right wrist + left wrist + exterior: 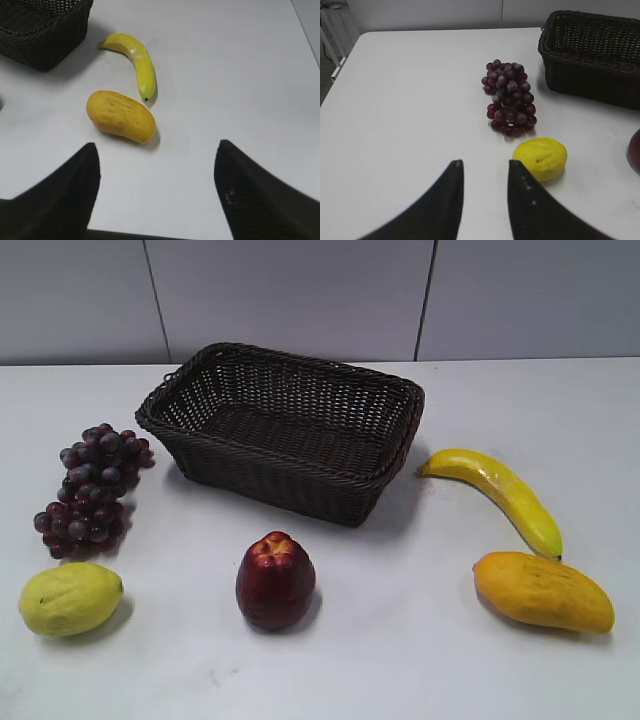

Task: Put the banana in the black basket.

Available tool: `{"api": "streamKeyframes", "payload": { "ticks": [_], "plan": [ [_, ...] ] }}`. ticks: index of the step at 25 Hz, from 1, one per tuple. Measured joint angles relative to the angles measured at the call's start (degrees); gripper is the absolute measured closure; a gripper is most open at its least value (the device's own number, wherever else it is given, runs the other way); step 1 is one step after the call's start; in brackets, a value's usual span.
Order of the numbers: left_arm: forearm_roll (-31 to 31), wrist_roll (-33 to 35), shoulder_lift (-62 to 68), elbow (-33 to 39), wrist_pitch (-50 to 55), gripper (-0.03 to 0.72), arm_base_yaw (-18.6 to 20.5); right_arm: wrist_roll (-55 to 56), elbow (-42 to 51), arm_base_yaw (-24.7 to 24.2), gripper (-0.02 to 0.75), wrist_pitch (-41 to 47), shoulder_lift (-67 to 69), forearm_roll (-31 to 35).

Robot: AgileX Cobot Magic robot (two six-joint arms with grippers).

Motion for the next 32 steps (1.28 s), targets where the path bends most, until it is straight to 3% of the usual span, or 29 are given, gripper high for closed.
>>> {"api": "streamKeyframes", "payload": {
  "ticks": [7,13,23,32],
  "plan": [
    [0.0,0.0,0.0,0.0,0.0,0.469,0.0,0.42,-0.48,0.0,0.166,-1.91,0.0,0.0],
    [0.0,0.0,0.0,0.0,0.0,0.469,0.0,0.81,-1.37,0.0,0.11,-18.9,7.25,0.82],
    [0.0,0.0,0.0,0.0,0.0,0.469,0.0,0.86,-2.82,0.0,0.094,-40.23,35.6,0.96],
    [0.0,0.0,0.0,0.0,0.0,0.469,0.0,-1.67,-17.57,0.0,0.107,-36.72,64.06,1.01]
  ]
}}
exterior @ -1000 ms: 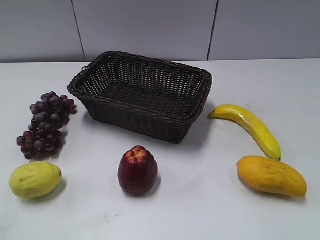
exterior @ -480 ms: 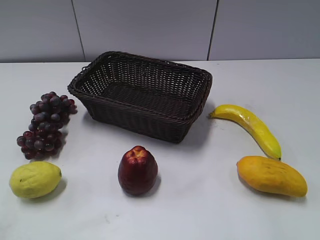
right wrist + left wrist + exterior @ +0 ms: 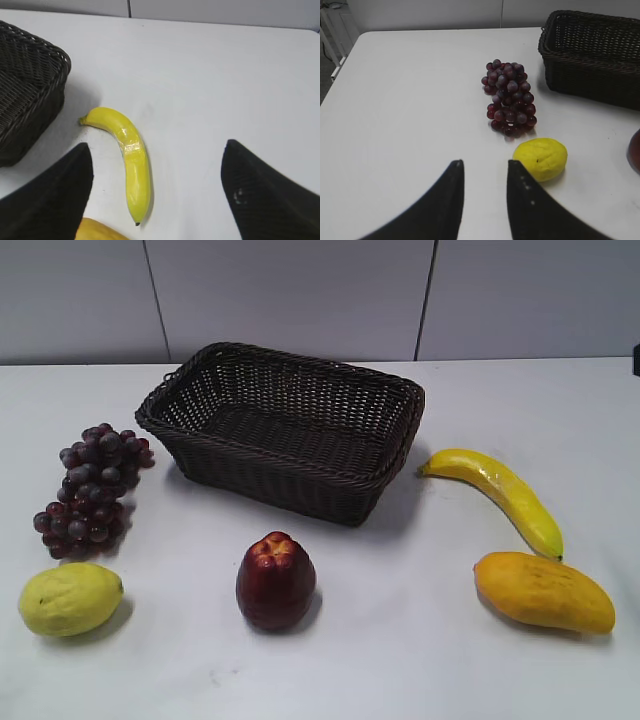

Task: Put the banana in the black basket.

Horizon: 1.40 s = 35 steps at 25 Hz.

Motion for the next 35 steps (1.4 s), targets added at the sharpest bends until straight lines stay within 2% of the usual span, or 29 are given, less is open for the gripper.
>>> {"api": "streamKeyframes", "payload": {
  "ticks": [7,14,22,35],
  "plan": [
    [0.0,0.0,0.0,0.0,0.0,0.469,0.0,-2.67,-13.37,1.2,0.113,11.63,17.04,1.43],
    [0.0,0.0,0.0,0.0,0.0,0.469,0.0,-3.16,-18.88,6.04,0.114,14.89,28.42,0.57],
    [0.0,0.0,0.0,0.0,0.0,0.469,0.0,-3.16,-19.19,6.4,0.124,13.02,39.21,-2.51],
    [0.0,0.0,0.0,0.0,0.0,0.469,0.0,-3.24,-19.21,6.4,0.146,4.4,49.26,-2.75]
  ]
}}
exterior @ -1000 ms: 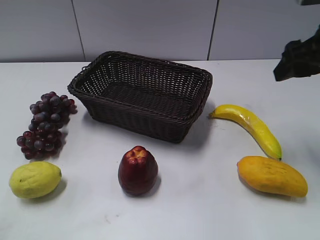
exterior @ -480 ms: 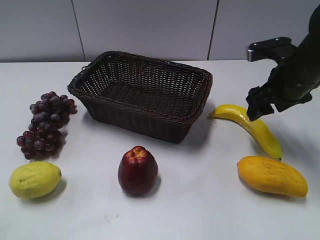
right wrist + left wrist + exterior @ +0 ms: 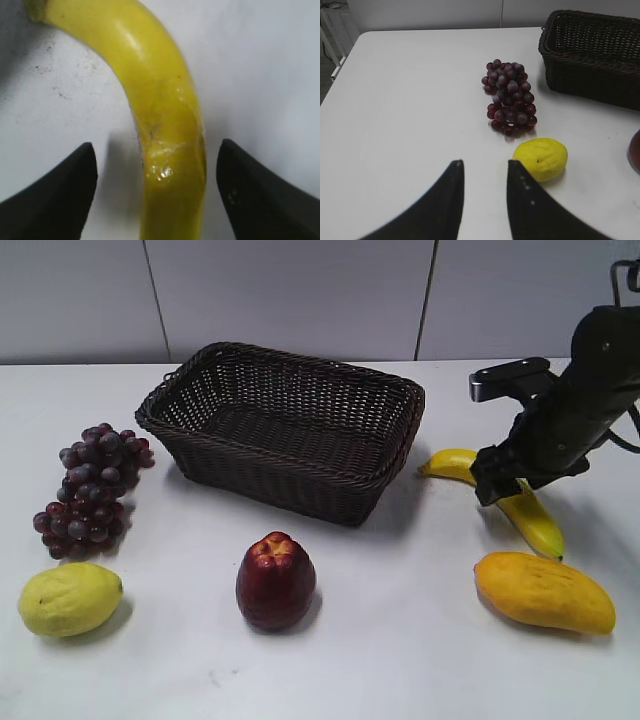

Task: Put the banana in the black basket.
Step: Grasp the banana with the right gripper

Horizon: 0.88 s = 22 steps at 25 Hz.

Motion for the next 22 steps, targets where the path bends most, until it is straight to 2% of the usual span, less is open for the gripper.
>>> {"api": "streamKeyframes", "payload": {
  "ticks": [5,11,17,22],
  "plan": [
    [0.0,0.0,0.0,0.0,0.0,0.469,0.0,0.0,-0.41,0.0,0.172,-1.65,1.58,0.0],
    [0.0,0.0,0.0,0.0,0.0,0.469,0.0,0.0,-0.53,0.0,0.405,-2.4,2.13,-0.43],
    [0.0,0.0,0.0,0.0,0.0,0.469,0.0,0.08,-0.58,0.0,0.404,-2.13,2.13,-0.43],
    [0.0,0.0,0.0,0.0,0.0,0.469,0.0,0.08,-4.4,0.0,0.404,4.8,1.38,-1.94]
  ]
}}
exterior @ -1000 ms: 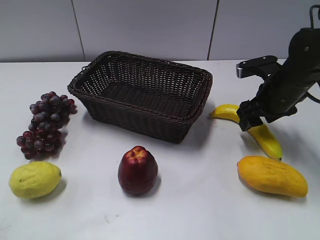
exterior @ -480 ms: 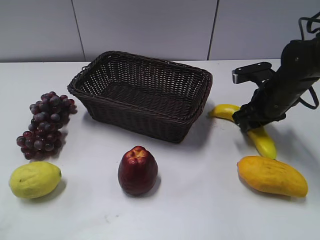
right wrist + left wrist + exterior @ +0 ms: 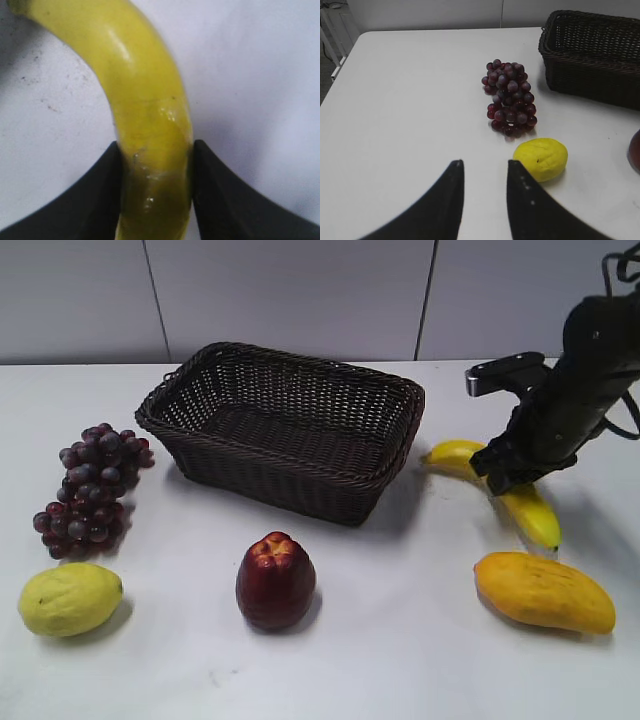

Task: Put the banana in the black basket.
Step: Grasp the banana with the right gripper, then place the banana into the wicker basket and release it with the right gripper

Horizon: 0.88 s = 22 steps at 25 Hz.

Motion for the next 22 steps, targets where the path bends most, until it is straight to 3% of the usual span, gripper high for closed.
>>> {"api": "streamKeyframes", "payload": {
  "ticks": [8,12,16,22],
  "plan": [
    [0.0,0.0,0.0,0.0,0.0,0.469,0.0,0.0,-16.73,0.08,0.404,19.21,-4.46,-3.0],
    [0.0,0.0,0.0,0.0,0.0,0.469,0.0,0.0,-26.45,2.01,0.404,23.69,-5.49,-3.06],
    [0.0,0.0,0.0,0.0,0.0,0.468,0.0,0.0,-31.85,7.15,0.404,22.62,-5.61,-3.06],
    [0.0,0.0,0.0,0.0,0.0,0.468,0.0,0.0,-32.53,15.14,0.404,13.42,-4.89,-2.76]
  ]
}}
